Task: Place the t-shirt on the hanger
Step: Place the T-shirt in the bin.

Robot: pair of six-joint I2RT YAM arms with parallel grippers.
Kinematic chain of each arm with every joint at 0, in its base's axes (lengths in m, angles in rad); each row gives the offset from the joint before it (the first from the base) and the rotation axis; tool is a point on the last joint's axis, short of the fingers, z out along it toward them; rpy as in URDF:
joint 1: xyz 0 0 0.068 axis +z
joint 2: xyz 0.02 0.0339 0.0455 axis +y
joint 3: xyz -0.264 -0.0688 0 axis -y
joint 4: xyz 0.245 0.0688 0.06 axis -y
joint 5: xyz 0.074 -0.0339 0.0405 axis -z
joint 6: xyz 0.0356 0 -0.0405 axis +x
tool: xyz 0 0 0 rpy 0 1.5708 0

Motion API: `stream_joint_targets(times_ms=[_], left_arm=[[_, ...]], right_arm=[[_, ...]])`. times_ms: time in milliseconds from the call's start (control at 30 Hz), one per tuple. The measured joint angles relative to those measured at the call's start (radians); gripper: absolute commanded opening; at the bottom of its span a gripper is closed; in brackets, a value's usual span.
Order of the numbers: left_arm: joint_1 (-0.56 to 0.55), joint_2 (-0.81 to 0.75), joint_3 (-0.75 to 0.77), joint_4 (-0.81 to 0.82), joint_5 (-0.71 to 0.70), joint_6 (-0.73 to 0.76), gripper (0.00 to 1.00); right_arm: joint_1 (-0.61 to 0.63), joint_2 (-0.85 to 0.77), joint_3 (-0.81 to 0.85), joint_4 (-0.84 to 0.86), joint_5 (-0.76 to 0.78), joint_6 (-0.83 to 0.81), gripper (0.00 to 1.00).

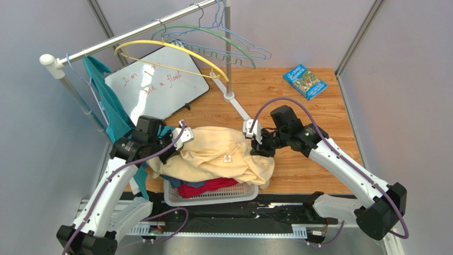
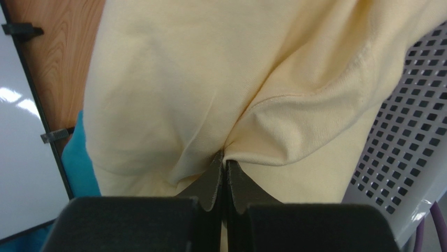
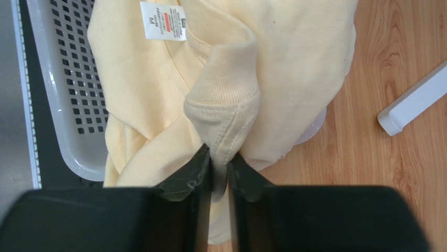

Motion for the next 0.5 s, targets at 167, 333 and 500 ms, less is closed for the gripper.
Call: stream_joint_targets(times_ms=[167, 333, 500], left_arm=[[0.082, 0.054, 0.037, 0.001, 0.032, -0.044, 0.27], [0.089, 0.035, 0.079, -0.005, 0.053, -0.088, 0.71], [0.089, -0.05, 0.103, -0.034, 0.17, -0.021, 0.78]], right_arm=[[-0.01, -0.001, 0.029, 0.003, 0.05, 0.023, 0.56], [-0.025, -0.019, 0.121, -0.019, 0.083, 0.082, 0.71], [-0.025, -0.083, 0.135, -0.078, 0.085, 0.171, 0.66]])
